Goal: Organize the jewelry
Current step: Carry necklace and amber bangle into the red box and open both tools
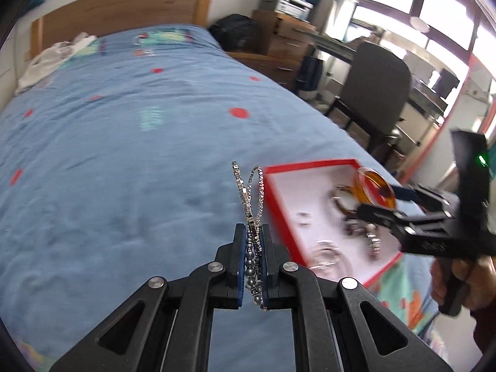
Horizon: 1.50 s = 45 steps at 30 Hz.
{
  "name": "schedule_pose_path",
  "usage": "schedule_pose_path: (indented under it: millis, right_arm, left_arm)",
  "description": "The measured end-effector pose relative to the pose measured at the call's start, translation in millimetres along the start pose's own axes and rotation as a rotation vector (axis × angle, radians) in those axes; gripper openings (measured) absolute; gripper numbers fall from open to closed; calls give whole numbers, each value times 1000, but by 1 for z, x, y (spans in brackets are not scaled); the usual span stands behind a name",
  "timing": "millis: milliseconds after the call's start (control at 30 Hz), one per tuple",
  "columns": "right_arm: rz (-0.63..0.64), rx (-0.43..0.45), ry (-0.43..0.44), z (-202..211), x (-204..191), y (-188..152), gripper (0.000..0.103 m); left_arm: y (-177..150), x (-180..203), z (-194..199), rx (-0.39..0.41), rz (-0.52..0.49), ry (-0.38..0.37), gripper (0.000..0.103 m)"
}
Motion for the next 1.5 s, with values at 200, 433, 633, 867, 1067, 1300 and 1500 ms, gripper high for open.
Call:
schedule_pose_path:
  millis: [200,433,633,867,1067,1300,1500]
  right_arm:
    - [74,-55,65,-28,43,8,78]
    - [155,-140,158,-62,60,-4,78]
    - [232,-180,183,-80,60,-17,78]
    - [288,-203,191,-88,60,-30,78]
    - [302,-206,190,-90,58,-31,78]
    - [306,-216,187,-87,57,-30,79]
    - [322,-214,175,-78,56,-24,79]
  left_arm:
    - [-11,52,-44,-55,-25,-51,8]
    - [-22,81,-90,-118,-40,-58,8]
    - [-35,81,-117,-164,-45,10,8]
    - [-50,72,-123,-182,-48,72,9]
    - [-46,70,-118,-158,-31,79,20]
    - [-35,77,-113,-133,-69,69,55]
    - [-31,74,-85,-112,-85,69,58]
Point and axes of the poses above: each gripper's, at about its wrist camera, not at the fingertips, and z roughly against the way its jaws point, x to its right, y to its top, the point moved 8 cm from there along -z, roughly the way its jaws point, and after that the axes turned 15 degrees about x, right-handed, at the moved point
